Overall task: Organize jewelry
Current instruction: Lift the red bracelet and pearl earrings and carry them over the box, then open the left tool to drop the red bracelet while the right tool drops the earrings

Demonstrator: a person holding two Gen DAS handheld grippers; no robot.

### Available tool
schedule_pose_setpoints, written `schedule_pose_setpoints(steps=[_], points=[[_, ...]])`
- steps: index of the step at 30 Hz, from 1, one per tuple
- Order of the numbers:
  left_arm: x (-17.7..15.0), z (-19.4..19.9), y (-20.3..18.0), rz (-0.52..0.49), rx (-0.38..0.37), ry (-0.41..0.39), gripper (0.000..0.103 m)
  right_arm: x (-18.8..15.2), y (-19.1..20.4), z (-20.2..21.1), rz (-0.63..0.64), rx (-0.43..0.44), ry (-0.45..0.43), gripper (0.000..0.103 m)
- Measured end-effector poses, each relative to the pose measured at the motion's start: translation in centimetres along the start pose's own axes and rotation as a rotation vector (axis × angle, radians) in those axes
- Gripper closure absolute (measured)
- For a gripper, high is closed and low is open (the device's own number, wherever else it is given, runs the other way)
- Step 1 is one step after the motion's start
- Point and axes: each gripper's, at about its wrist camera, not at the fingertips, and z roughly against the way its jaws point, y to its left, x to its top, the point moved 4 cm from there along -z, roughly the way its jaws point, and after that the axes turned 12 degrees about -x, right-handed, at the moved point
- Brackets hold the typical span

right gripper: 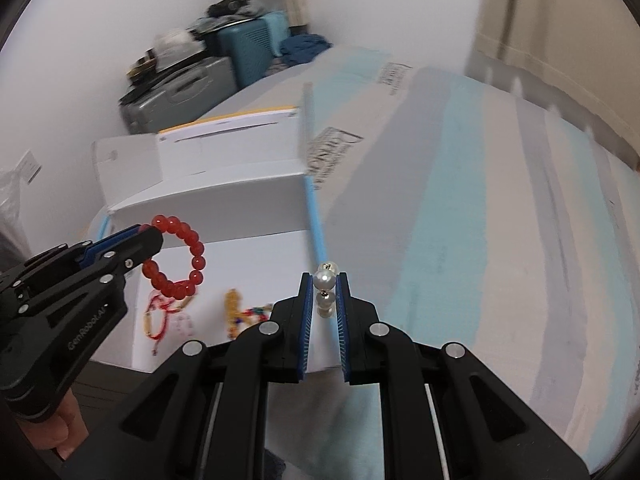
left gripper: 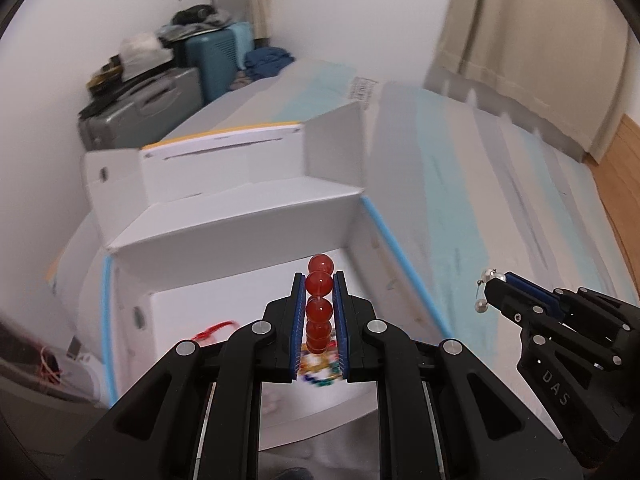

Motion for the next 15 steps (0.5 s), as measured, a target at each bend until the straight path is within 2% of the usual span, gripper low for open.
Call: schedule_pose_setpoints(steps=[6,15], points=[[-1.5,0.7,4.3,0.048,0.032,0.013,0.090,-0.2,4.9,-1.0,0.061,0.036,0.025,0.092],[-3.6,0.0,9.0,0.104,0.073,0.045,0.090,-1.9,9.2,-3.7,0.119,0.072,0.092,0.092]])
